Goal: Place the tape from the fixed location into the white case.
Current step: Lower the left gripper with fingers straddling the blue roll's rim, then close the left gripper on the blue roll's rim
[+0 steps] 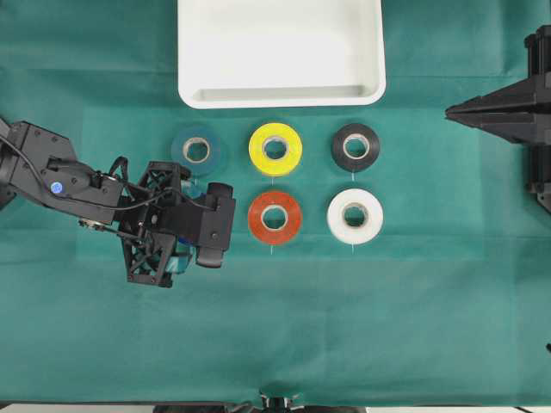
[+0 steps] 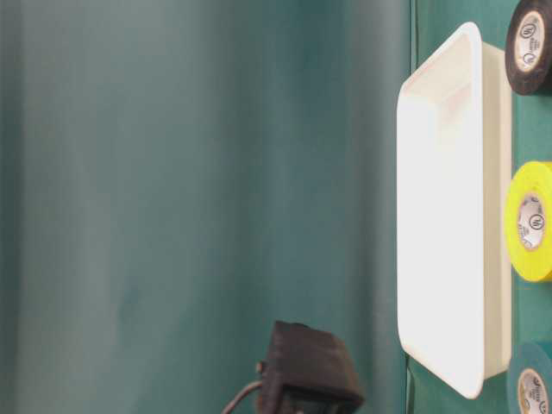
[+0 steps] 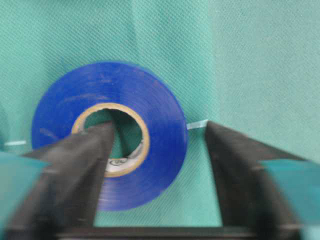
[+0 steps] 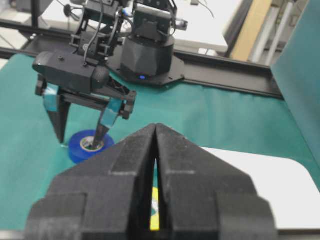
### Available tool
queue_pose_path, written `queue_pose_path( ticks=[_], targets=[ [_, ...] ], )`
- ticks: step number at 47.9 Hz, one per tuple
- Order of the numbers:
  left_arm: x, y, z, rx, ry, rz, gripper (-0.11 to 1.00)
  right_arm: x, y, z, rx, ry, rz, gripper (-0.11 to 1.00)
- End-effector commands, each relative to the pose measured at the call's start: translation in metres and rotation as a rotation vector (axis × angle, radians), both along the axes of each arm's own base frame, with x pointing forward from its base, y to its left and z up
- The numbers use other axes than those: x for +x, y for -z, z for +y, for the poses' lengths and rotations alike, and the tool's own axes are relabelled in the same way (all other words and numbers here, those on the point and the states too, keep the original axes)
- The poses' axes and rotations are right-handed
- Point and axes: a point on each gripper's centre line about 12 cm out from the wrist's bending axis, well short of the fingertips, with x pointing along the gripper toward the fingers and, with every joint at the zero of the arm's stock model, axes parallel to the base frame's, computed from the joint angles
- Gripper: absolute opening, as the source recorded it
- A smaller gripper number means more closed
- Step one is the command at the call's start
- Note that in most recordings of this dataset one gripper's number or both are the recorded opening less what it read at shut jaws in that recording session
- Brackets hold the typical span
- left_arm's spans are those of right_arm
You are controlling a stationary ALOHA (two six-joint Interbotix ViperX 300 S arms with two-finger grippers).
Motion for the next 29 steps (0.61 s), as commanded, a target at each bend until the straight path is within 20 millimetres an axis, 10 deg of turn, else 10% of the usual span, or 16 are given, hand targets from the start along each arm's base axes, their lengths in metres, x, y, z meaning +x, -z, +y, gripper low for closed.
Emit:
queue_pose_path(
  ticks=[1,8,29],
  targets=[
    [0.001,-0.0041,-0.0007,-0.002,0.004,-0.014,0.56,0.0026,-0.012,-0.0003,-0.002,0.001,-0.029,0.0],
    [0.001,-0.0046,-0.0007,-0.002,0.004,-0.015,0.25,0.0023,-0.0123,-0.0003,-0.003,0.001,-0.031,0.0],
    [0.0028,-0.0068,-0.0012,-0.004,0.005,-0.023,0.25,0.0026,-0.012,-0.0003,-0.003,0.001,-0.029,0.0]
  ],
)
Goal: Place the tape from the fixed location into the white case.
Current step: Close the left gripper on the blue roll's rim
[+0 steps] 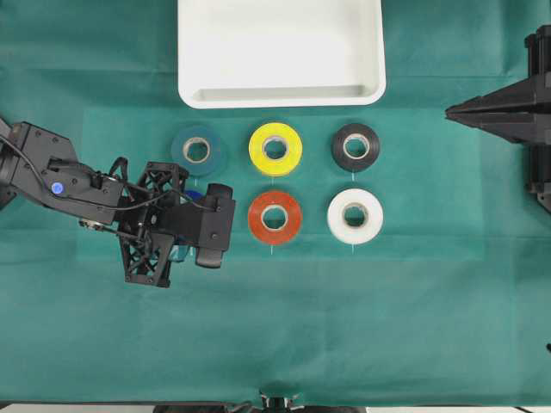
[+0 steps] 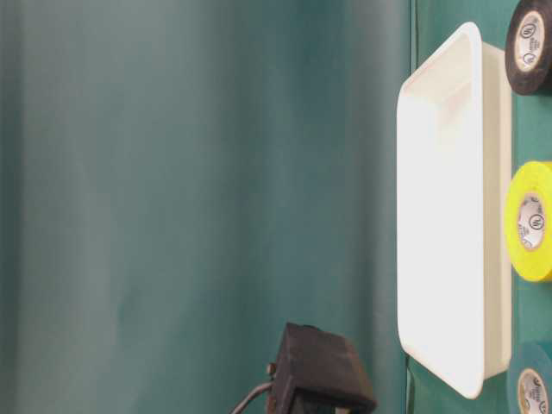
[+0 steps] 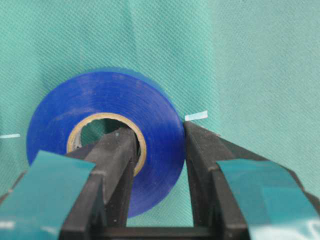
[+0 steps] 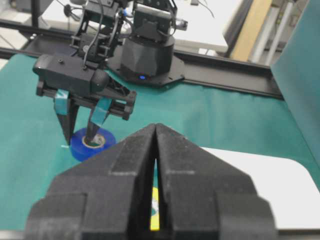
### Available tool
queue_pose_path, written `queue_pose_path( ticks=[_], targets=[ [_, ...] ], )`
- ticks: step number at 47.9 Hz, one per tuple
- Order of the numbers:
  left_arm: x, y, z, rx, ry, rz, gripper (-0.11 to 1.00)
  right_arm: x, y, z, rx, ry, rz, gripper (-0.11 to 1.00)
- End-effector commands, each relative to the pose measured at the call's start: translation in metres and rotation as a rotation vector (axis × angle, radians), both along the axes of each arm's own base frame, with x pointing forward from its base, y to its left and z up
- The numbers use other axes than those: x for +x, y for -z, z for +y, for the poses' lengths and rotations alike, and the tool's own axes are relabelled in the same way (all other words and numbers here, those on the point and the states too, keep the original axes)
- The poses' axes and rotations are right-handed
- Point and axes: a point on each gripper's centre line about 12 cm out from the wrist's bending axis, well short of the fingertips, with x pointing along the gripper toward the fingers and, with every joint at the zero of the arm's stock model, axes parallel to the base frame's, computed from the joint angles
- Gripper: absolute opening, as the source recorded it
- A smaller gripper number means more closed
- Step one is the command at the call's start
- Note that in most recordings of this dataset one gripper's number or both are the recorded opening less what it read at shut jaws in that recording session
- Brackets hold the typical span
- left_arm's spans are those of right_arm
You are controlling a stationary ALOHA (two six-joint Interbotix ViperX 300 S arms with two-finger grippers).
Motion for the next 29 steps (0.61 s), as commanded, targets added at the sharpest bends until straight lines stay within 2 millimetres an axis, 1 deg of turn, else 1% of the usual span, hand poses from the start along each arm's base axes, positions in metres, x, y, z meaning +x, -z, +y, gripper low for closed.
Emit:
queue_pose_path(
  ticks=[1,15,24,29],
  targets=[
    [0.004,-0.008,-0.001,-0.006,0.002,-0.028,0.25,0.002,-0.012,0.0,-0.003,0.001,-0.031,0.0],
    [0.005,-0.011,-0.002,-0.008,0.003,-0.036,0.25,0.002,-0.013,0.0,-0.003,0.001,-0.032,0.0],
    [0.009,-0.024,-0.003,-0.018,0.003,-0.071,0.25,0.003,-0.012,0.0,-0.003,0.001,-0.028,0.0],
    [0.007,-0.03,-0.002,-0.015,0.003,-0.06,0.25,0.003,-0.012,0.0,-0.003,0.001,-0.023,0.0]
  ],
)
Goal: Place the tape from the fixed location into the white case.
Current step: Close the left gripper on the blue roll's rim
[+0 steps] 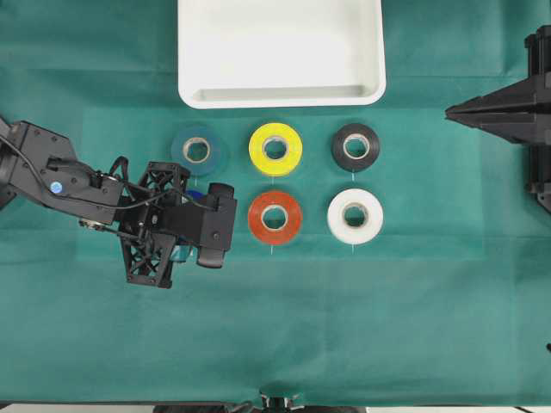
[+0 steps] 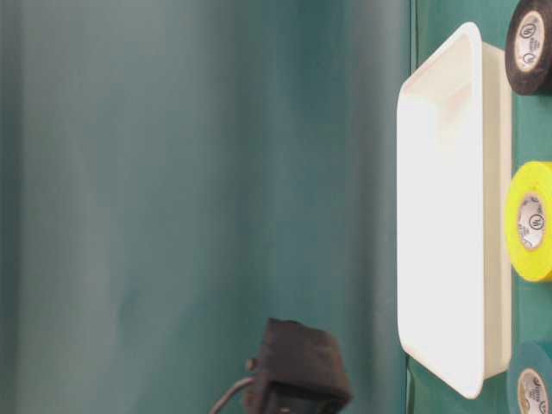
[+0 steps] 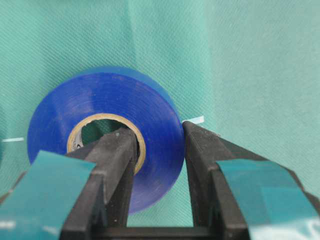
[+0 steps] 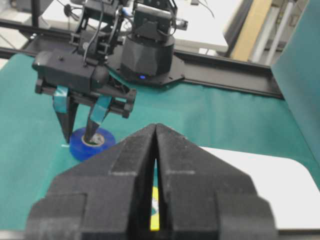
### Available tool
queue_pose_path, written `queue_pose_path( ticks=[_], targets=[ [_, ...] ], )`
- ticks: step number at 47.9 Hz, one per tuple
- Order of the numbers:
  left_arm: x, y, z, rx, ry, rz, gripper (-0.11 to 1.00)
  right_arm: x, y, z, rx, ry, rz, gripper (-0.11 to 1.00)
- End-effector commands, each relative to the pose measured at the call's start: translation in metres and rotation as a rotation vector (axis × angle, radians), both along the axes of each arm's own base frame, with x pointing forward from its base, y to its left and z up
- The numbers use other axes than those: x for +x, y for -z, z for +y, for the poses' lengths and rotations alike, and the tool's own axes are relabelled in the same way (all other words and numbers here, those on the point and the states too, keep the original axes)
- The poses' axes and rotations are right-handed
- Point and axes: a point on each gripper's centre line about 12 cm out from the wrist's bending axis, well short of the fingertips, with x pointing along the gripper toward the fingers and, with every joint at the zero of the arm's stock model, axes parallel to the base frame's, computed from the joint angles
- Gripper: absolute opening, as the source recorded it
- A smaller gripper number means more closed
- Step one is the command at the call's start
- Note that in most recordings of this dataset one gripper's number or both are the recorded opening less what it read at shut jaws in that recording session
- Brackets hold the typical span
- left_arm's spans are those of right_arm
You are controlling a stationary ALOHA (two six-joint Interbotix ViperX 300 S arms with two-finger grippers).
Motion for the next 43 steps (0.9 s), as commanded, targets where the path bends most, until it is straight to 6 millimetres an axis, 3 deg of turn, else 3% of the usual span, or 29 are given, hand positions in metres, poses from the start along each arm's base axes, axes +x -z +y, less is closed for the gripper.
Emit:
queue_pose_path(
  ticks=[1,9,43],
  targets=[
    [0.004,-0.021,-0.002,-0.009,0.004,-0.04,0.25,0.003,-0.012,0.0,-0.003,0.001,-0.025,0.0],
    [0.003,-0.032,-0.001,-0.001,0.005,-0.006,0.25,0.003,-0.012,0.0,-0.003,0.001,-0.025,0.0],
    [0.008,-0.124,-0.005,0.0,0.018,-0.038,0.25,0.003,-0.013,0.0,-0.003,0.001,-0.015,0.0]
  ],
)
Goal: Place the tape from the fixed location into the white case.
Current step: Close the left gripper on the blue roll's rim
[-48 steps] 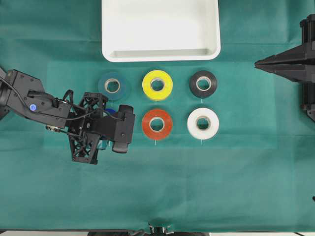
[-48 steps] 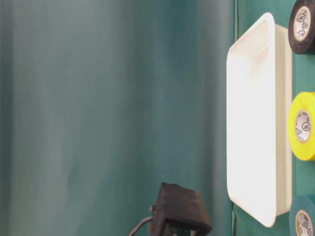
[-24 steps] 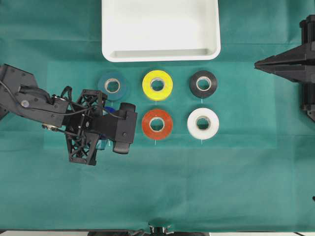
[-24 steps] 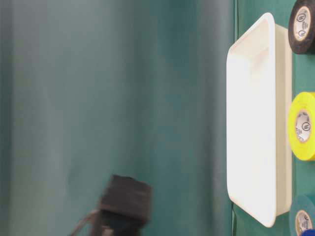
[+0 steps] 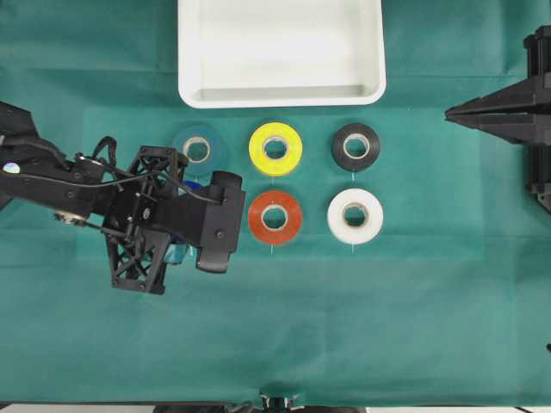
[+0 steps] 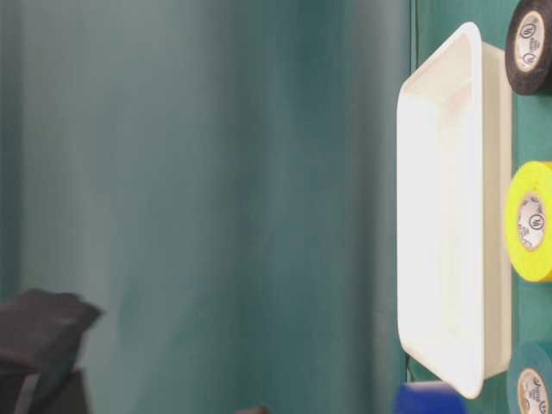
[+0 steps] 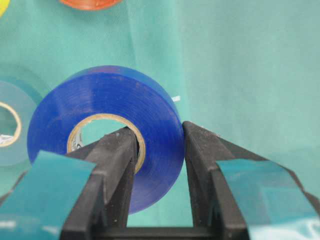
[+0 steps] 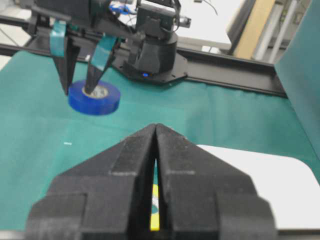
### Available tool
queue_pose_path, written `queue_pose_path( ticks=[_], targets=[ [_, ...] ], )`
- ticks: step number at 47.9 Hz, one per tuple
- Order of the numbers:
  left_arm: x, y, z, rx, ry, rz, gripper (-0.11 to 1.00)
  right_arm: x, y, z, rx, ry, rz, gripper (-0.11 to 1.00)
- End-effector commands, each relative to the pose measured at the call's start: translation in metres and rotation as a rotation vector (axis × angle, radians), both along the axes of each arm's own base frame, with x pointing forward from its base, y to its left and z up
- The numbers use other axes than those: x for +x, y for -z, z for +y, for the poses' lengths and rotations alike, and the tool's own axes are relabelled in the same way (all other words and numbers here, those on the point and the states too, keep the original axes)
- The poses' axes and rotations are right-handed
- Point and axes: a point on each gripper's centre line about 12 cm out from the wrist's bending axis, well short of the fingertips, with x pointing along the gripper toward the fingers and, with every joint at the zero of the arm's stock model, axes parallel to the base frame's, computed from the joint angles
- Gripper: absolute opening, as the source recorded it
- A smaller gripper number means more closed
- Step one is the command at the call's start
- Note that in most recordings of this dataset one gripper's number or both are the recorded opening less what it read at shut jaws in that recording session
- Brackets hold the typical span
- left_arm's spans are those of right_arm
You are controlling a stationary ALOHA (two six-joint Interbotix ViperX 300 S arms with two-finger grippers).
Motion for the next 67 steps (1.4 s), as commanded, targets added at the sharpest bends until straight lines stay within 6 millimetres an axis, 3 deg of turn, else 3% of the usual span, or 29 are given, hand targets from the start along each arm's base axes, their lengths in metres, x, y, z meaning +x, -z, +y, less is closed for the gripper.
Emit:
queue_pose_path(
  ticks=[1,67],
  targets=[
    [0.0008,-0.0237,-0.0009,-0.01,0.006,-0.058,0.25,0.0024,-0.0127,-0.0003,0.0,0.002,-0.026,0.0],
    [-0.0035,-0.0268,0.0019,-0.013,-0.002,-0.062,0.25,0.0027,-0.0122,-0.0003,0.003,0.002,-0.023,0.0]
  ],
)
